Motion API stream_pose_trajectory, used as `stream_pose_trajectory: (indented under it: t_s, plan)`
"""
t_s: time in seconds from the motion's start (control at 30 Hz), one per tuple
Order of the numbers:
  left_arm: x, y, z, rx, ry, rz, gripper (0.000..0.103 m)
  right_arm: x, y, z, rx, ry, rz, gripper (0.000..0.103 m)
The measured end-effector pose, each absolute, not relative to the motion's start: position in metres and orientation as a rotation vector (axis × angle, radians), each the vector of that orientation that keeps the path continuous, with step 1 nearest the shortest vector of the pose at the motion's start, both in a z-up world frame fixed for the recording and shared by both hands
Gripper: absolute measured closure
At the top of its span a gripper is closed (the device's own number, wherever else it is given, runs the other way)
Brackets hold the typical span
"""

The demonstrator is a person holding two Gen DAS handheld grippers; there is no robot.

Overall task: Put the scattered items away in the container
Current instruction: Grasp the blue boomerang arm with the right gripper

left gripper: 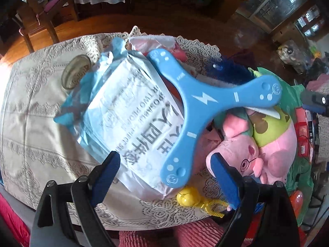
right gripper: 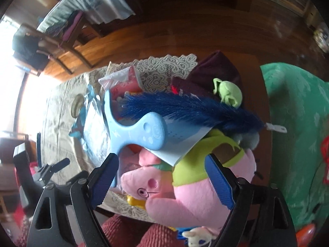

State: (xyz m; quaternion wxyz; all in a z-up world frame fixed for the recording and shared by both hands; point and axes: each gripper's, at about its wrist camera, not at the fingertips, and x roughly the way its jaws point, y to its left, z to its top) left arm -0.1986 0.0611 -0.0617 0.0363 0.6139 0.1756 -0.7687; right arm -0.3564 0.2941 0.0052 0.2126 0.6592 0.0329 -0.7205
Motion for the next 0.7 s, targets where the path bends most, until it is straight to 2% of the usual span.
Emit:
stream_pose_trajectory:
  t_s: [0.47, 0.53, 0.63, 0.7]
  plan:
    - [-0.181, 0.076, -0.118, 1.865, 0.610, -2.322, 0.013, -0.366, 0.272, -0.022, 1.800, 0.187, -1.932, 0.018]
    - [-0.187, 0.076, -0.120, 1.857, 0.613, -2.334, 0.013, -0.366, 0.270, -0.024, 1.798, 0.184, -1.920, 0.025]
    - [-0.196, 0.077, -0.121, 1.838, 0.625, -2.357, 0.013, -0.364, 0.269, -0.027, 1.799, 0.177, -1.907, 0.044]
    - [-0.203, 0.080, -0.121, 1.836, 0.627, -2.377, 0.013, -0.363, 0.269, -0.028, 1.799, 0.169, -1.905, 0.047]
